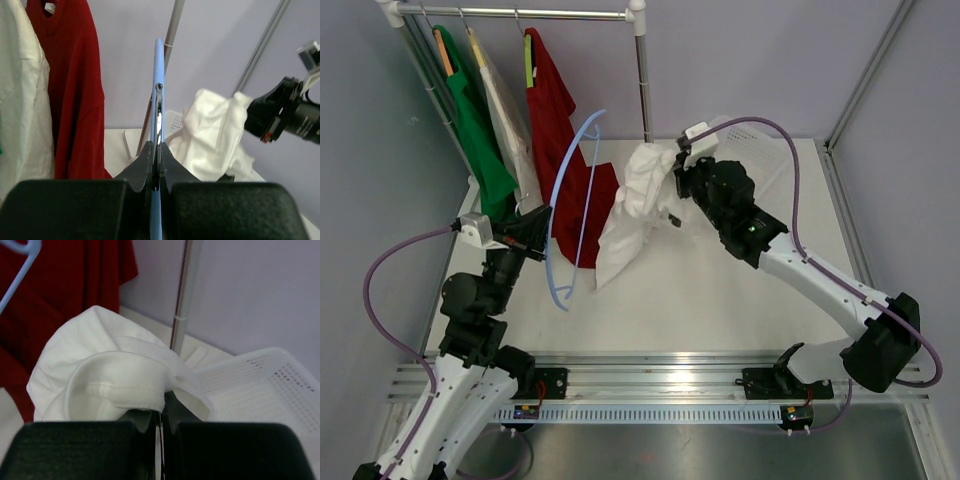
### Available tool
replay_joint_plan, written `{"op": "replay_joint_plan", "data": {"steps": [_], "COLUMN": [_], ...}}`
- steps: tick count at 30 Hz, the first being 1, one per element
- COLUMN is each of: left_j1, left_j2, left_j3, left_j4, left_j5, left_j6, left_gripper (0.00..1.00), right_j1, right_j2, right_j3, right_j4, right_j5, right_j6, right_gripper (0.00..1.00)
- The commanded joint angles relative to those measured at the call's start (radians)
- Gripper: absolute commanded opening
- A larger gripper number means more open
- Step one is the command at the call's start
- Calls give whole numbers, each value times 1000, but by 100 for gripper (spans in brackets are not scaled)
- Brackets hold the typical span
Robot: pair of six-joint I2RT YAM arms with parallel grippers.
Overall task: Remove the t-shirt from the hanger
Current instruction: Place the tshirt into the basket
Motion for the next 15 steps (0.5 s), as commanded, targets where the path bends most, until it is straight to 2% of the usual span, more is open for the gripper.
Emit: {"op": "replay_joint_plan", "data": {"steps": [1,8,12,15], "left_j1": [1,1,1,1], "left_j2": [-24,1,13,13], "left_j3": [46,46,46,45], "left_j4": [61,75,77,81], "left_j5": [51,73,75,75], "left_j6": [-22,-25,-22,-25], "left_gripper": [0,0,0,0], "right_j1": [-42,-107,-145,-183], "right_j2": [-46,87,139,168], "right_j3": [82,439,521,608], "right_j4": [194,133,307,305], "right_j5": [200,260,350,346], "right_j6": [71,62,49,86], "right_gripper": [0,0,0,0]}}
